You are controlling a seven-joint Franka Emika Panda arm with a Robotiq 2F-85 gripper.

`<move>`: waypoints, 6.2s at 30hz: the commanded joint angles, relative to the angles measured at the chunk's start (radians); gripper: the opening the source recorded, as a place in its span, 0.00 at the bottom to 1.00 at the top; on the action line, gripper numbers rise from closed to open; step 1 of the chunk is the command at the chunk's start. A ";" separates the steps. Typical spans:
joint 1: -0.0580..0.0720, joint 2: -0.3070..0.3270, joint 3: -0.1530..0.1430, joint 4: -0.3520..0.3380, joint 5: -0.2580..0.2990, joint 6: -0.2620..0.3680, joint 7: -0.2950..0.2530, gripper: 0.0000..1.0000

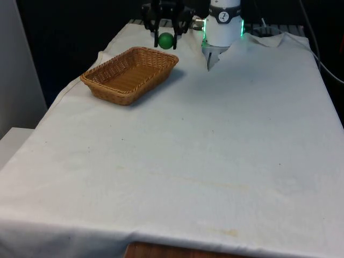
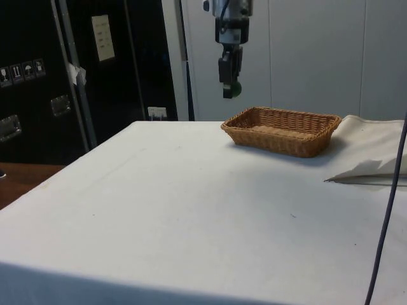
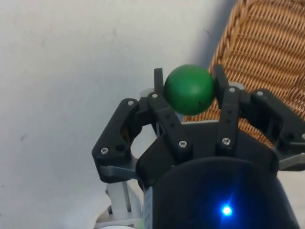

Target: Pick up the ball and place it into the basket.

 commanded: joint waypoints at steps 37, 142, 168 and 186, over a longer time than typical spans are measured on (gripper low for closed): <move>-0.006 0.125 -0.213 -0.042 0.209 0.173 -0.359 0.01; 0.009 0.217 -0.241 -0.133 0.318 0.301 -0.328 1.00; 0.012 0.114 -0.163 -0.052 0.304 0.200 -0.334 1.00; 0.017 0.088 -0.085 0.010 0.310 0.169 -0.299 1.00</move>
